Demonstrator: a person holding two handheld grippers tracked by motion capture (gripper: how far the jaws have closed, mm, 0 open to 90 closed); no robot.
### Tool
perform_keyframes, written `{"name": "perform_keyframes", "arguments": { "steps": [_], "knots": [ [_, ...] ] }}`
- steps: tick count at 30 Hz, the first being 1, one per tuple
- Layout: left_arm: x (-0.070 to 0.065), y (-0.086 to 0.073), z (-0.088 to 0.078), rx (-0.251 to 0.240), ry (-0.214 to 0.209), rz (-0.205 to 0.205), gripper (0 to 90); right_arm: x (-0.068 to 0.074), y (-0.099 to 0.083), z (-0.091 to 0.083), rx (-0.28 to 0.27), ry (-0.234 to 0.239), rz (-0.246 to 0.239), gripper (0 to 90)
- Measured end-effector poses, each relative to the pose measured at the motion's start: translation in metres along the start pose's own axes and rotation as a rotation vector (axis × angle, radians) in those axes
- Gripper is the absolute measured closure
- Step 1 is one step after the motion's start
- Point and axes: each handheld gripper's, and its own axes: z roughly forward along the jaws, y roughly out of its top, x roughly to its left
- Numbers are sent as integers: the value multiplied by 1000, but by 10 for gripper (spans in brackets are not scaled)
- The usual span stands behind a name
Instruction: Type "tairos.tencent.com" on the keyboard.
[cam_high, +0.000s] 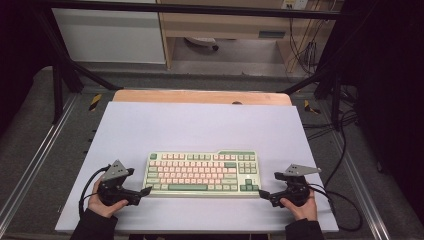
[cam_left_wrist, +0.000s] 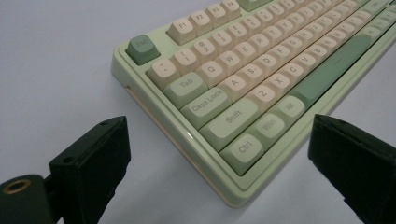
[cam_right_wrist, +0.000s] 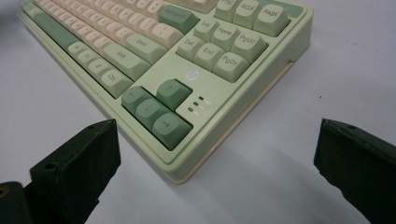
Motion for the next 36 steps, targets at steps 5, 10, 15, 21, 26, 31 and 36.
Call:
{"name": "perform_keyframes", "arguments": {
  "steps": [5,10,15,21,26,31,36],
  "knots": [
    [-3,4,-1,-5,6,-3,73,0,0,-1,2,-1,3,11],
    [-7,10,-1,-13,9,-5,118,0,0,0,3,0,1,11],
    [-12,17,-1,-20,10,-5,162,0,0,0,4,1,2,11],
    [-17,24,2,-20,10,-6,266,0,0,-1,1,2,4,11],
    [-20,30,5,-18,6,-5,370,0,0,0,2,1,0,12],
    [-25,36,10,-20,-3,-4,446,0,0,0,4,3,4,12],
    [-30,42,14,-30,-9,1,505,0,0,0,4,4,0,13]
  ]
}}
